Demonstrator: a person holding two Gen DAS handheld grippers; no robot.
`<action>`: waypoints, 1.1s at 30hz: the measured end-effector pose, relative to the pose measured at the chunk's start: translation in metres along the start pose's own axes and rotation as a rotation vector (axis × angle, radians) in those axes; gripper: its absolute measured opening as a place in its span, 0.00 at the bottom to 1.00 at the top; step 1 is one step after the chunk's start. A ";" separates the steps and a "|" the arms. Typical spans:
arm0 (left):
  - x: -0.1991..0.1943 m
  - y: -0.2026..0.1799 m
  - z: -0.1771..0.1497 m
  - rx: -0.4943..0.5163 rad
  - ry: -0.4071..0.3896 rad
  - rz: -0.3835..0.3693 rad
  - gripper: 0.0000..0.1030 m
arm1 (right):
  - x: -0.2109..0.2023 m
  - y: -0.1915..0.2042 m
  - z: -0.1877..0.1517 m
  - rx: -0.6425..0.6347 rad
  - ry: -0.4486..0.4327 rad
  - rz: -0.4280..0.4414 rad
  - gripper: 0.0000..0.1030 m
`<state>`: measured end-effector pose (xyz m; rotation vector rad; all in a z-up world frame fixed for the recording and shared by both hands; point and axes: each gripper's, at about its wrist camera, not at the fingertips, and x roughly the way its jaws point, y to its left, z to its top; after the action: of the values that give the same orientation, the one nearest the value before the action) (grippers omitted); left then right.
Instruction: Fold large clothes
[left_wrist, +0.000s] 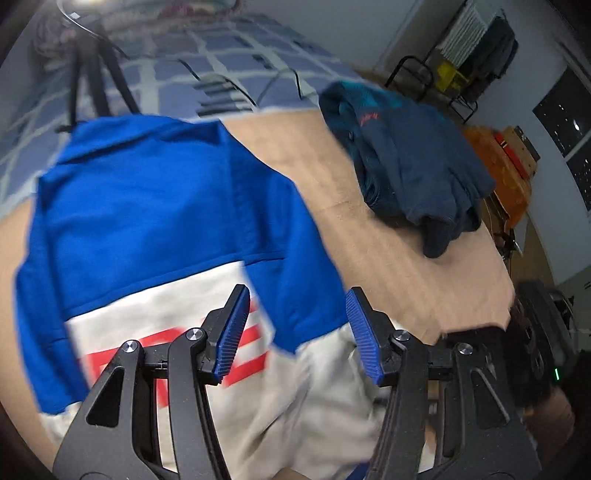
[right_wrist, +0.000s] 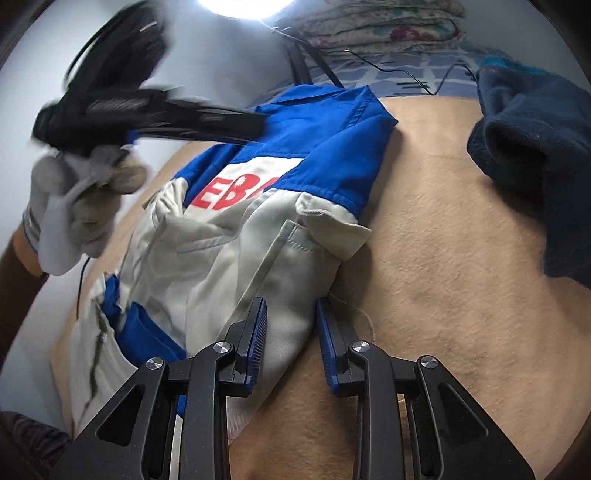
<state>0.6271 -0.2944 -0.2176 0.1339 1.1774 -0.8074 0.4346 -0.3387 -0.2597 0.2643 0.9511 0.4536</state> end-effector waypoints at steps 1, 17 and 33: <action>0.010 -0.001 0.004 -0.020 0.010 0.001 0.54 | -0.001 0.000 0.000 0.000 -0.005 0.004 0.25; -0.013 0.000 -0.014 0.037 -0.118 0.058 0.05 | -0.034 0.005 -0.005 -0.066 -0.113 0.021 0.25; -0.059 0.029 -0.047 0.021 -0.173 0.087 0.05 | 0.001 -0.017 0.070 0.090 -0.196 0.222 0.14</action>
<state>0.6011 -0.2213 -0.1954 0.1296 0.9936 -0.7399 0.4972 -0.3546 -0.2284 0.4906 0.7537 0.5775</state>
